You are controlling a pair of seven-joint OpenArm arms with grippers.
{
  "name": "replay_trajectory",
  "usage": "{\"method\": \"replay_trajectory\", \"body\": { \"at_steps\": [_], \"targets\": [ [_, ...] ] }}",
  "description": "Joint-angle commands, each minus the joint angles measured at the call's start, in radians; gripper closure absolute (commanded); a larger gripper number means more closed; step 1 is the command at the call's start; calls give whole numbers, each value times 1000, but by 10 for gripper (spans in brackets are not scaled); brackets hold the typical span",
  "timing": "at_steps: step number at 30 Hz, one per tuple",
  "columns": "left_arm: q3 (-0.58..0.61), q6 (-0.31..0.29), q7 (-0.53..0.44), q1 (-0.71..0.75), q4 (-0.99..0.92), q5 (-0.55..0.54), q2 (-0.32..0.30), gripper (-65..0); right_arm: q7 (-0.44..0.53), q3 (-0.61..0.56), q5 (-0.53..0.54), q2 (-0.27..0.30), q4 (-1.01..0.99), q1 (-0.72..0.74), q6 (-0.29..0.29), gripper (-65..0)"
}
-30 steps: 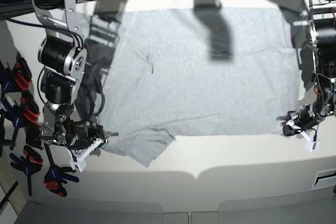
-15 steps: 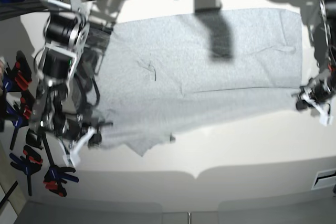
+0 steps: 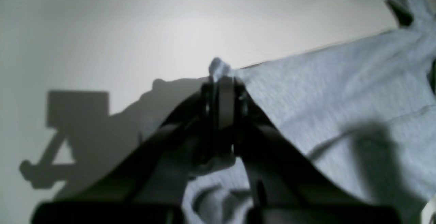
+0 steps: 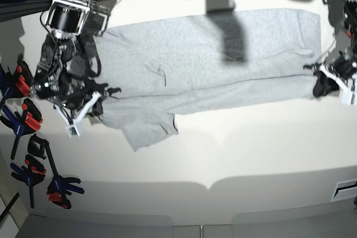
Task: Fold the T-shirt properly
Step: 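Lift the hem side and fold it over toward the collar with both grippers, then lower the folded edge and move the right gripper back toward the collar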
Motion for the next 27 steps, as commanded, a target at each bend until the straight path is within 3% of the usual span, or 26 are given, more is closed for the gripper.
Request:
{"method": "replay_trajectory", "body": {
  "at_steps": [1, 2, 6, 8, 11, 14, 19, 27],
  "targets": [
    [-9, -4, -16, 0, 22, -15, -14, 0, 2, 9, 16, 17, 21, 28, -3, 0],
    [-9, -4, -20, 8, 22, -15, -8, 0, -13, 10, 16, 18, 21, 29, -4, 0],
    [-9, -4, -27, 19, 22, -12, 19, 0, -46, 10, 64, 17, 21, 31, -38, -258],
    [-9, -4, -30, 18, 22, -12, 28, 0, -105, 10, 125, 17, 21, 41, -40, -329],
    [-9, -4, -31, 18, 22, -12, 28, 0, -132, 10, 198, 17, 21, 77, -37, -334],
    [-9, -4, -31, 18, 22, -13, 28, 0, -62, 8, 206, 12, 19, 159, -37, -334],
    [-9, -4, -30, 18, 22, -16, 28, 0, 24, -17, 35, -32, -138, 348, -64, -331],
    [-9, -4, -30, 18, 22, -16, 28, 0, 267, -119, -278, -133, -713, 615, -116, -329]
  ]
}}
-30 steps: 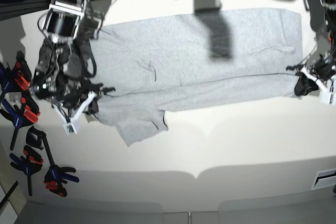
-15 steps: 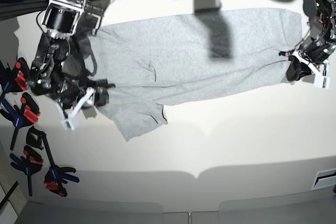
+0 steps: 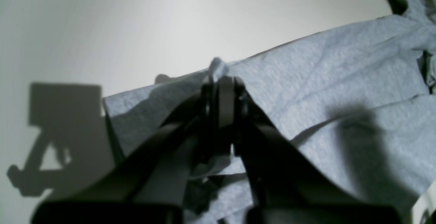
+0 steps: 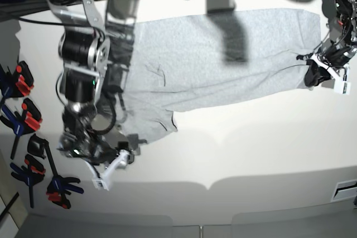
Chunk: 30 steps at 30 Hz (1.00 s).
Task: Fold the T-shirt properly
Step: 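Lower the folded edge and move the right gripper back toward the collar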
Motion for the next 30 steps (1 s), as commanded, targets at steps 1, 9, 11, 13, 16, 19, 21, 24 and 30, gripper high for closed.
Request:
{"method": "replay_trajectory", "body": {
  "at_steps": [1, 9, 11, 13, 16, 19, 21, 24, 30],
  "targets": [
    [-8, -7, -21, -10, 17, -18, -19, 0, 49, -17, -15, -4, -41, 58, 0, -329],
    [-8, -7, -21, -10, 17, -19, -19, 0, 217, -144, -168, -80, -176, 60, -174, -329],
    [-8, -7, -21, -10, 17, -19, -19, 0, 234, -155, -182, -79, -176, 49, -195, -329],
    [-8, -7, -21, -10, 17, -20, -19, 0, 239, -155, -181, -75, -176, 39, -214, -329],
    [-8, -7, -21, -10, 17, -42, -19, 0, 245, -154, -181, -58, -176, 29, -232, -329],
    [-8, -7, -20, -10, 17, -56, -19, 0, 240, -154, -180, -35, -176, 28, -235, -329],
    [-8, -7, -21, -10, 17, -56, -19, 0, 233, -154, -167, -29, -176, 28, -227, -329],
    [-8, -7, -21, -10, 17, -56, -19, 0, 232, -154, -139, -32, -176, 28, -196, -329],
    [-8, -7, -20, -10, 17, -56, -19, 0, 233, -154, -143, -37, -176, 11, -194, -244]
  ]
}}
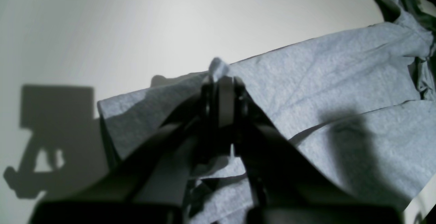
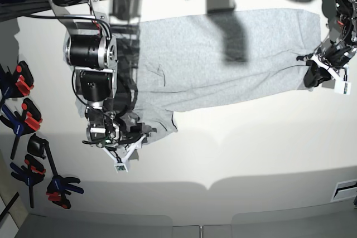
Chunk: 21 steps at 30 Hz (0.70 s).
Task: Fold the T-shirt properly
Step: 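Lower the folded edge and move the right gripper back toward the collar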
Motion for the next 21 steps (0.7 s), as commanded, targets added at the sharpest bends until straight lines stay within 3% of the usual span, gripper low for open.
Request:
{"method": "replay_trajectory", "body": {
  "at_steps": [1, 8, 10, 13, 14, 17, 21],
  "targets": [
    [-8, -7, -22, -11, 17, -23, -20, 0, 20, 0, 2, 8, 18, 32, 3, -243],
    [-8, -7, -23, -11, 17, -23, -20, 0, 35, 0, 2, 8, 18, -19, -8, -228],
    [-8, -7, -23, -11, 17, -23, -20, 0, 34, 0, -2, 8, 18, -23, -30, -173],
    [-8, -7, -23, -11, 17, -23, -20, 0, 33, 0, -2, 9, 18, -12, -38, -21],
    [-8, -7, -23, -11, 17, -23, -20, 0, 33, 0, -2, 8, 18, -6, -37, 0],
    [-8, -7, -24, -11, 17, -23, -20, 0, 30, 0, -2, 2, 19, 22, -32, 0],
    [-8, -7, -32, -11, 17, -23, -20, 0, -34, 0, -1, -11, 77, 50, 22, 0]
  ]
}}
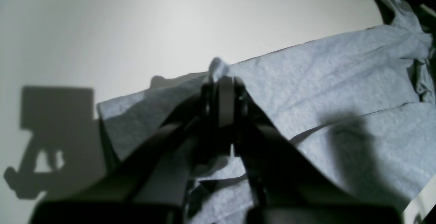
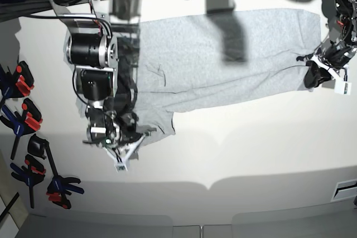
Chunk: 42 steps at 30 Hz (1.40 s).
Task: Fold the T-shirt properly
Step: 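Lower the folded edge and move the right gripper back toward the collar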
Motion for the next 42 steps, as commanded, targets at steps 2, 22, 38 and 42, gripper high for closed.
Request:
{"method": "replay_trajectory", "body": {
  "at_steps": [2, 22, 38, 42],
  "targets": [
    [-8, -7, -24, -11, 17, -20, -20, 0, -20, 0, 7, -8, 81, 45, 45, 0],
    [-9, -8, -24, -11, 17, -19, -20, 0, -263, 4, 205, 40, 1206, -630, 192, 0],
    [-8, -8, -20, -11, 17, -21, -20, 0, -162, 315, 249, 45, 1575, -1161, 191, 0],
    [-9, -40, 37, -11, 18, -21, -20, 0, -162, 312, 251, 44, 1575, -1159, 191, 0]
  ]
}}
